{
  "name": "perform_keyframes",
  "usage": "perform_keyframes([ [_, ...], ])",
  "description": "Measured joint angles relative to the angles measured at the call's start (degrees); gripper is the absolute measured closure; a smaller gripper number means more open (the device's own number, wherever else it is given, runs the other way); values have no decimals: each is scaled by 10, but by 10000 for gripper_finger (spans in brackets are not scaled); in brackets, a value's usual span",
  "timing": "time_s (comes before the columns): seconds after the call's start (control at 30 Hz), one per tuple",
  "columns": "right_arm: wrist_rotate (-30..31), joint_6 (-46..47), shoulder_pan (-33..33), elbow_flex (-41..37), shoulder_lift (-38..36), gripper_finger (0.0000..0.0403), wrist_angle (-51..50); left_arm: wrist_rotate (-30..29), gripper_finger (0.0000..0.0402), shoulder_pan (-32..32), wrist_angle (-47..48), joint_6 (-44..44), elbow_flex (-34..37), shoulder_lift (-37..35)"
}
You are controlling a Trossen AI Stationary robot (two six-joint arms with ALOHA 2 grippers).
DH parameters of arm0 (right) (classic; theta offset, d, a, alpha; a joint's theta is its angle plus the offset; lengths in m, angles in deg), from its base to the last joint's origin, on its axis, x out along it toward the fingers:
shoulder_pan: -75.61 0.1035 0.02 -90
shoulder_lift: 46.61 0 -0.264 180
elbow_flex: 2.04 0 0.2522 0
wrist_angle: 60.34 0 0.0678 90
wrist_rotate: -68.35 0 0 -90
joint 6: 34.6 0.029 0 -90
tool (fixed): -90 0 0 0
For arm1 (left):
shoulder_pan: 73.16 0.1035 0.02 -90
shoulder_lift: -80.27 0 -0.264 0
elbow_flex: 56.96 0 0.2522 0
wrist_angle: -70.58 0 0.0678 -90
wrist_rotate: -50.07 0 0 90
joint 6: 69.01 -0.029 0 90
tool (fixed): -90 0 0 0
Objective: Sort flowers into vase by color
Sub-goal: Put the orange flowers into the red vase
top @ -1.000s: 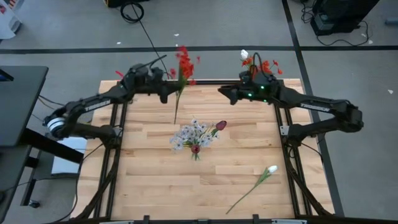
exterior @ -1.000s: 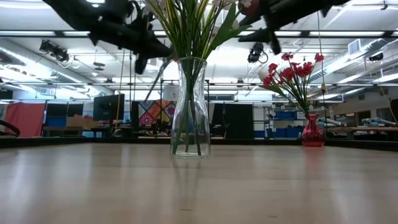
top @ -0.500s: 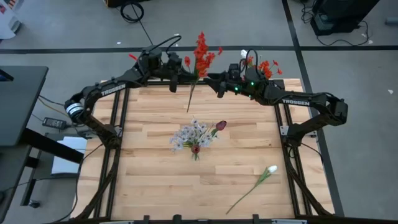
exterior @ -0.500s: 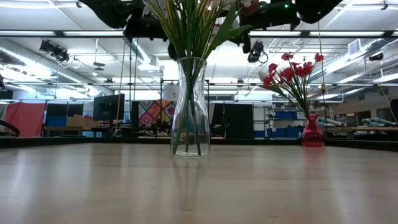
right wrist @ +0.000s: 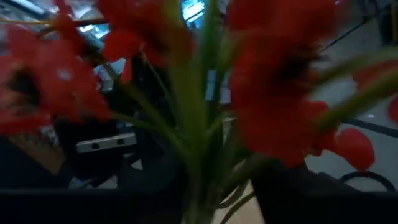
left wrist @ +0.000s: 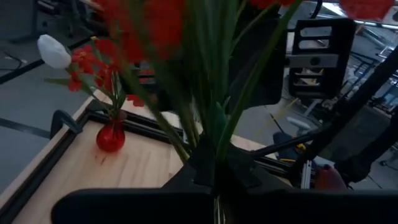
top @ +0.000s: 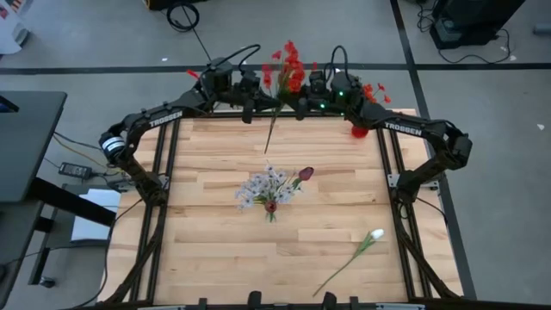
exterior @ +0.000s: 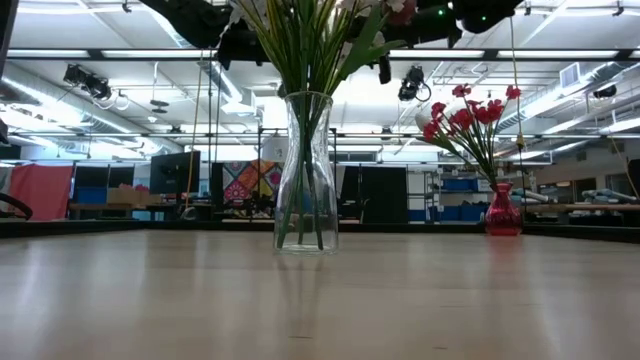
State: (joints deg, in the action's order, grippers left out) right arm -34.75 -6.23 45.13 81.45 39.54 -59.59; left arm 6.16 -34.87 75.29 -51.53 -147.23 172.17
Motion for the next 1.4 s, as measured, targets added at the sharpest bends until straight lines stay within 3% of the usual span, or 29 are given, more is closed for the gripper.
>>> perform_keyframes([
  [0.13, -42, -27, -13, 0, 0, 370, 6, -14, 386, 3, 0, 7, 0, 0],
  [0.17, -44, -38, -14, 0, 0, 383, 5, -23, 379, 3, -2, 10, 0, 0],
  [0.43, 14, -92, -30, 0, -29, 389, -38, -59, 254, 24, 20, 23, -1, 0],
  [0.6, 78, -148, -48, 0, -94, 389, -160, -60, 196, 59, 65, 50, -1, 0],
  [0.7, 87, -155, -64, 0, -143, 389, -245, -61, 184, 76, 84, 60, -1, 0],
  [0.87, 9, -160, -99, 0, -214, 389, -394, -72, 188, 93, 102, 85, -1, 0],
  [0.97, 5, -166, -109, 0, -250, 389, -476, -72, 196, 95, 101, 80, -1, 0],
  [1.1, 85, -169, -122, 0, -305, 389, -547, -74, 206, 95, 103, 83, -1, 0],
  [1.4, 383, -104, -168, -22, -393, 389, -602, -94, 214, 94, 105, 91, -1, 0],
])
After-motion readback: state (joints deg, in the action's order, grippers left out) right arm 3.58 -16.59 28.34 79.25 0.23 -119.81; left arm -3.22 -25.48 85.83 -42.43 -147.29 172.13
